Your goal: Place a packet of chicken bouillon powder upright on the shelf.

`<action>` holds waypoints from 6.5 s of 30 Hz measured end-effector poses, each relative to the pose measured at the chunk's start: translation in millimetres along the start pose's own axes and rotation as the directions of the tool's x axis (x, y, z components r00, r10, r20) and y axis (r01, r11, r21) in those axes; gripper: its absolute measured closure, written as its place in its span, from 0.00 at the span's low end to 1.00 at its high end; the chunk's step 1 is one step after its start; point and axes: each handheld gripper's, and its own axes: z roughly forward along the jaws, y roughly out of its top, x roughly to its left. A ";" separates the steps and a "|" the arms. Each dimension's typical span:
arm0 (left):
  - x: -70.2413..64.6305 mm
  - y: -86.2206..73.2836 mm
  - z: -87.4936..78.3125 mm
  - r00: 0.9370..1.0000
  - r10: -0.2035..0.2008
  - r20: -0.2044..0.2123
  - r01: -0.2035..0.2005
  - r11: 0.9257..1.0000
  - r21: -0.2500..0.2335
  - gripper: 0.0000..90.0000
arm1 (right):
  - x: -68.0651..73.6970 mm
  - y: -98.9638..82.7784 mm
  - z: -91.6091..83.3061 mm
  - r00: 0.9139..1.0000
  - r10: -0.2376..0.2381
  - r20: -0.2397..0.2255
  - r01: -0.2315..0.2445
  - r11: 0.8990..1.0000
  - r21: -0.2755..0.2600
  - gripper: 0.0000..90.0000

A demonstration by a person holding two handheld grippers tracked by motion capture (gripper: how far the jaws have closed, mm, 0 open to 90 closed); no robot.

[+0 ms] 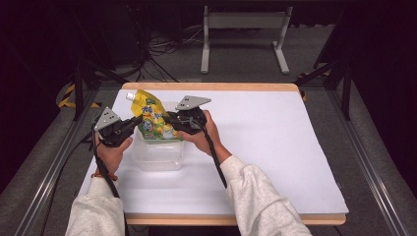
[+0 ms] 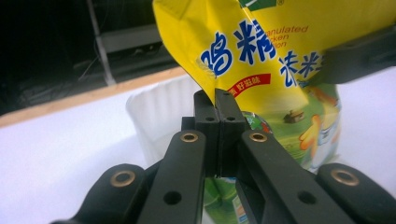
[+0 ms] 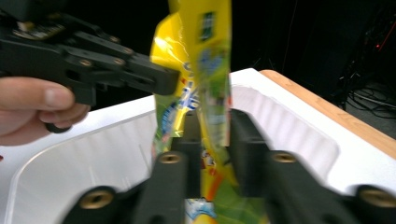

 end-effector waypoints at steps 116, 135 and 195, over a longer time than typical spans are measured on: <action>-74.8 0.6 -44.5 0.990 0.137 -0.040 -0.133 0.988 0.080 0.23 | -6.2 -14.5 -60.5 0.987 -0.091 0.129 0.081 0.993 0.083 0.68; -102.4 -2.4 -48.9 0.986 0.158 0.047 -0.162 0.982 0.101 0.13 | -16.9 -30.2 -103.9 0.971 -0.151 0.186 0.115 0.975 0.191 0.56; -189.8 -62.6 0.9 0.895 0.249 0.370 -0.363 0.889 0.279 0.11 | -21.7 -184.6 -288.8 0.922 -0.110 0.372 -0.011 0.951 0.309 0.26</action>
